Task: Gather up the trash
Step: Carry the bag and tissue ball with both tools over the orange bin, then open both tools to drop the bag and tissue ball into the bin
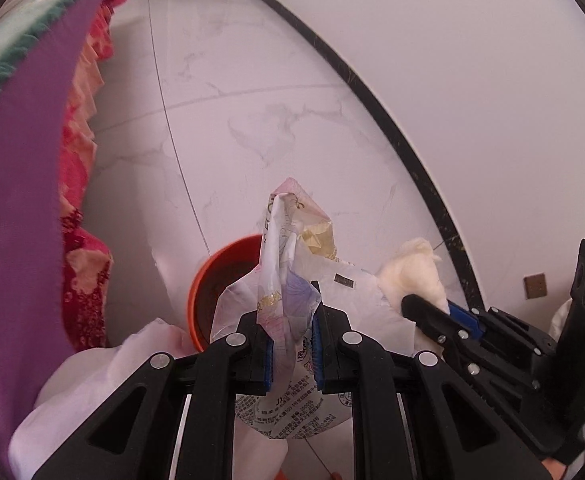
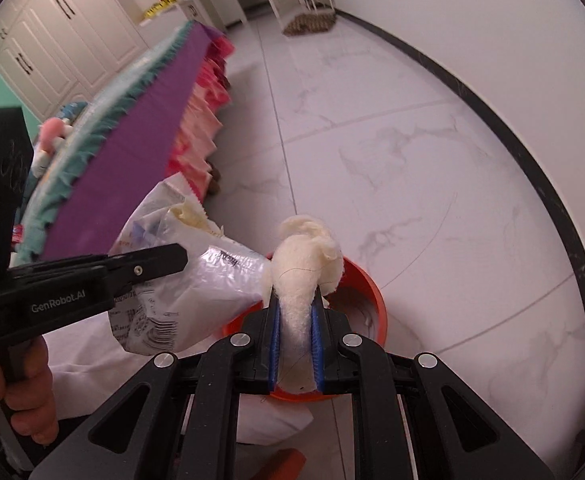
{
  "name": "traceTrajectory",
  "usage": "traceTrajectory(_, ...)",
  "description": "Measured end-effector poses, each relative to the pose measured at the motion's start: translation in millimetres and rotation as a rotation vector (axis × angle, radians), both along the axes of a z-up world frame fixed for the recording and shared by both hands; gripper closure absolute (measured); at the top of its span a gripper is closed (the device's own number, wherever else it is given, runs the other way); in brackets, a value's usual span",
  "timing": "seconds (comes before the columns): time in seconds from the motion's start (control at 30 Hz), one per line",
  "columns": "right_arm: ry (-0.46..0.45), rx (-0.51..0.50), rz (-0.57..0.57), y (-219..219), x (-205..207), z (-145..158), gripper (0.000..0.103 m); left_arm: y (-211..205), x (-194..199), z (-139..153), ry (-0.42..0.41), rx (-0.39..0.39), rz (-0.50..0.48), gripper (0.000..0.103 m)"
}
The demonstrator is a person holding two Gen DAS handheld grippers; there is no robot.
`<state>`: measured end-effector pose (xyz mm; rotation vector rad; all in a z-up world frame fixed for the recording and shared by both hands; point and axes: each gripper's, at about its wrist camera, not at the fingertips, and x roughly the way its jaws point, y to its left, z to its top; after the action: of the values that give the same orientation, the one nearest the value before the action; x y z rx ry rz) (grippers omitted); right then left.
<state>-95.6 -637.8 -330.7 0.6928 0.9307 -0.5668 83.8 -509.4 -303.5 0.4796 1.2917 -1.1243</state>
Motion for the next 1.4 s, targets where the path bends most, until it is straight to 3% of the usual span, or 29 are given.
traceTrajectory(0.2,0.028,0.012,-0.029,-8.9,-3.8,-19.5,0.09,-15.2,-6.5,-17.6,0.013,0.042,-0.03,0.085)
traceTrajectory(0.3,0.03,0.01,-0.038,-10.5,-7.3,-20.6,0.09,-21.6,-9.7,-20.8,-0.014,0.049,-0.048,0.078)
traceTrajectory(0.47,0.037,0.009,-0.046,-13.4,-10.2,-22.5,0.09,-23.7,-18.8,-22.6,-0.031,0.065,-0.067,0.053)
traceTrajectory(0.77,0.037,0.031,0.007,-8.5,12.3,-31.3,0.089,-14.9,-7.2,-10.7,-0.065,0.029,0.005,0.045)
traceTrajectory(0.87,0.043,0.046,0.034,-4.2,22.2,-36.2,0.085,-9.7,-1.2,-5.1,-0.075,0.015,0.045,0.045)
traceTrajectory(0.93,0.051,0.048,0.05,-1.0,28.7,-38.5,0.075,-5.9,2.2,-0.4,-0.103,0.017,0.075,0.045)
traceTrajectory(1.1,0.058,0.044,0.069,4.9,42.1,-40.4,0.07,4.6,11.4,11.5,-0.163,0.016,0.159,0.045)
traceTrajectory(1.17,0.063,0.041,0.073,6.5,44.0,-39.8,0.061,6.8,14.4,10.6,-0.14,0.022,0.172,0.045)
traceTrajectory(1.23,0.062,0.038,0.071,7.9,44.0,-39.1,0.043,8.3,16.9,9.7,-0.14,0.025,0.185,0.045)
traceTrajectory(1.4,0.066,0.024,0.063,8.8,44.9,-37.8,0.041,8.5,15.7,10.0,-0.139,0.018,0.185,0.045)
